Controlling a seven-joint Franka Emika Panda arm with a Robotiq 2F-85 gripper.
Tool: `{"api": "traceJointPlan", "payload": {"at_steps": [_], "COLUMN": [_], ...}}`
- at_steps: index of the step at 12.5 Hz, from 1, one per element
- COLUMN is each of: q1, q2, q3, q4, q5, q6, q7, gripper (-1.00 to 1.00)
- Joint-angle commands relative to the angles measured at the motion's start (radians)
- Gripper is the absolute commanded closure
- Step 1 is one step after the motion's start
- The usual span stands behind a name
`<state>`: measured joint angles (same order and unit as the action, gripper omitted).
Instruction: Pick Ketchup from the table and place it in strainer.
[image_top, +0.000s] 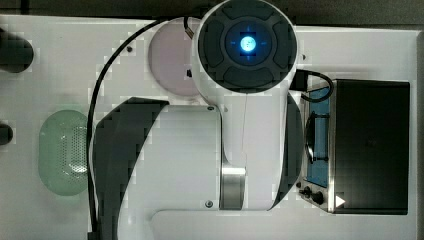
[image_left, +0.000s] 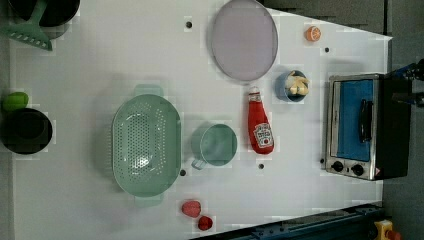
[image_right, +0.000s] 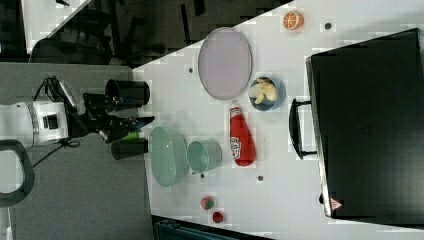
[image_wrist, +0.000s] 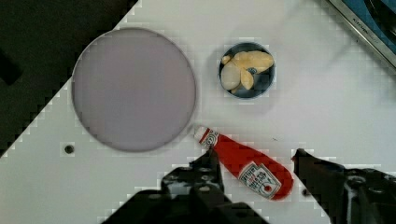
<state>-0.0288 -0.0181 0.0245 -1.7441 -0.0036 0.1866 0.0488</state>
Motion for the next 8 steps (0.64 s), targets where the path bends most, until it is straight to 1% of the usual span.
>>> {"api": "traceJointPlan", "payload": {"at_steps": [1, 3, 5, 8], "q1": [-0.097, -0.096, -0.095, -0.093], "q2": [-0.168, -0.146, -0.116, -0.064], "q3": [0.061, 0.066, 0.076, 0.093], "q4": [-0.074, -0.1, -0.147, -0.237], "q5": [0.029, 0.029, 0.029, 0.029], "q6": [-0.146, -0.135, -0.12, -0.046], "q7": [-0.057, -0.071, -0.132, -0.348], "gripper": [-0.58, -1.0, -1.0, -1.0]}}
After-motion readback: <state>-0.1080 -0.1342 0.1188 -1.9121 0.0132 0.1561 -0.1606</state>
